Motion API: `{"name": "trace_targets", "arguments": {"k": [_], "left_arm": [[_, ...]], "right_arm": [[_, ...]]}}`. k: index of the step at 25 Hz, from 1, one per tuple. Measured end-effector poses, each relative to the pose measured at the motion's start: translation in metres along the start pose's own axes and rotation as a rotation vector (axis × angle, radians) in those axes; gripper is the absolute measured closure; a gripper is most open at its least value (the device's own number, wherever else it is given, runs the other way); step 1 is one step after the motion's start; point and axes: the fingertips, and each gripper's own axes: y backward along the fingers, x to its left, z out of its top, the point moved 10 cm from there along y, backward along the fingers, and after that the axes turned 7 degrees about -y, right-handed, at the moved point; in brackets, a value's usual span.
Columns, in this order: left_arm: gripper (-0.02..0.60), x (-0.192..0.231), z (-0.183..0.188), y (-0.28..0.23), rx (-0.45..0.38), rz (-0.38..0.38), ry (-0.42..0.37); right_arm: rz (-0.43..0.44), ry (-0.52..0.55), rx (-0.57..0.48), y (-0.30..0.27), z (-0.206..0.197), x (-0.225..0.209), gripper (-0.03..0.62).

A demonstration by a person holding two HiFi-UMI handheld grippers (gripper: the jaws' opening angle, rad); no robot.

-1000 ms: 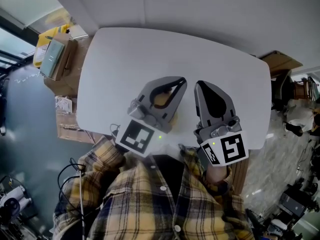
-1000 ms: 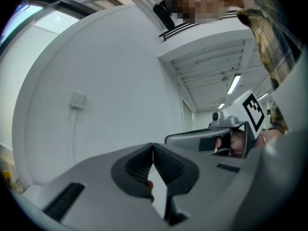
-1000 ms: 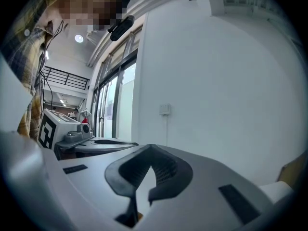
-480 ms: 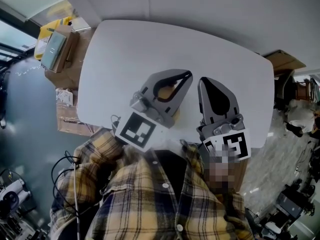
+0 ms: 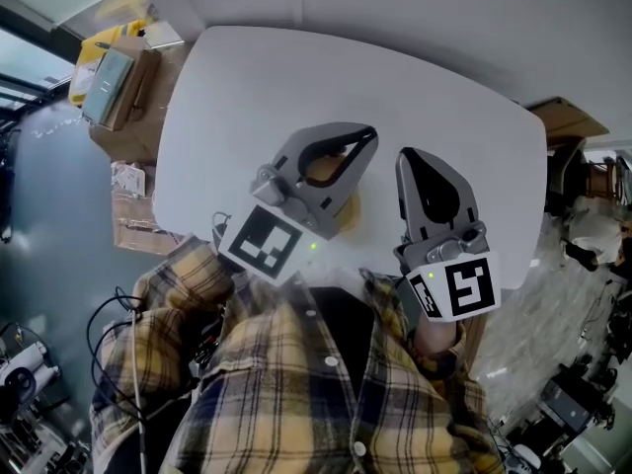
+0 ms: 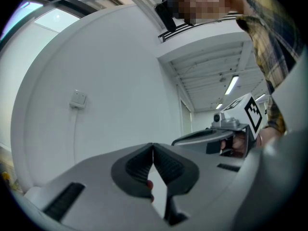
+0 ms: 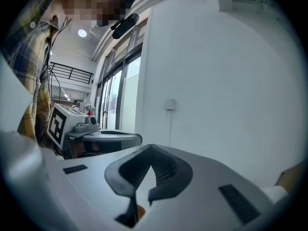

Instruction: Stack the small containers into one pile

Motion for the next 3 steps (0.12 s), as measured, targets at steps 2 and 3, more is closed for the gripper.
{"name": "trace_targets", "arguments": {"k": [2,3], "left_arm": [[0.563,0.0018,-0.0011,0.0008,0.002,-0.005,-0.013],[0.563,0.0026,-0.0016,0.0012,0.003,-0.009,-0.021]], "right_arm": [[0.003,0.010,0.002,-0.0001,-0.0008,0.0008,0.579],[0.004,0.015,0.003,-0.0002,-0.0012,0.0011,0.579]]}}
